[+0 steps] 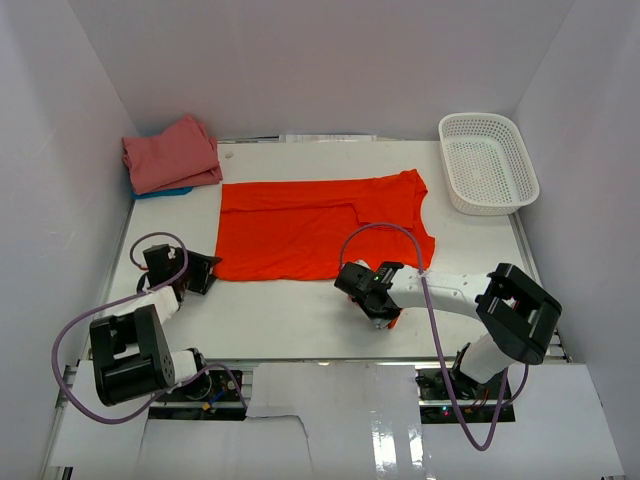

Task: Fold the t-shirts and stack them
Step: Grap the side of the flattened tshirt closest away from the robot with both arms, then fold the other side of the tshirt into a rectangle

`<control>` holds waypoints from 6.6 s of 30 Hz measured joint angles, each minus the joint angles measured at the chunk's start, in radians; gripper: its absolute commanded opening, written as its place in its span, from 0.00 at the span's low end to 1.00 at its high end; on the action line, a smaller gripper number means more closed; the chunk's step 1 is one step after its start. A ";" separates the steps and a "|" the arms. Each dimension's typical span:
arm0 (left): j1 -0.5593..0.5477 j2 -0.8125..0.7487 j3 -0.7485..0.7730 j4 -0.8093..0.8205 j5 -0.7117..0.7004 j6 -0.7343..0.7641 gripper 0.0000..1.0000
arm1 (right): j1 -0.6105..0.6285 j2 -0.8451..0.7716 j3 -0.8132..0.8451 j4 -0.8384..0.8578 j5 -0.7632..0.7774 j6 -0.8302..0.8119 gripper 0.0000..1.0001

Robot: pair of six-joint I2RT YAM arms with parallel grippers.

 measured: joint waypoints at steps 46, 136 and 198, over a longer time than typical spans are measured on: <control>-0.032 -0.072 0.061 -0.221 -0.030 0.023 0.00 | -0.066 -0.171 0.245 -0.216 0.057 -0.040 0.08; -0.119 0.177 0.491 -0.356 -0.116 -0.021 0.00 | -0.595 0.166 0.681 -0.146 0.003 -0.299 0.08; -0.179 0.530 0.816 -0.356 -0.181 -0.013 0.00 | -0.710 0.510 1.005 -0.100 -0.009 -0.372 0.08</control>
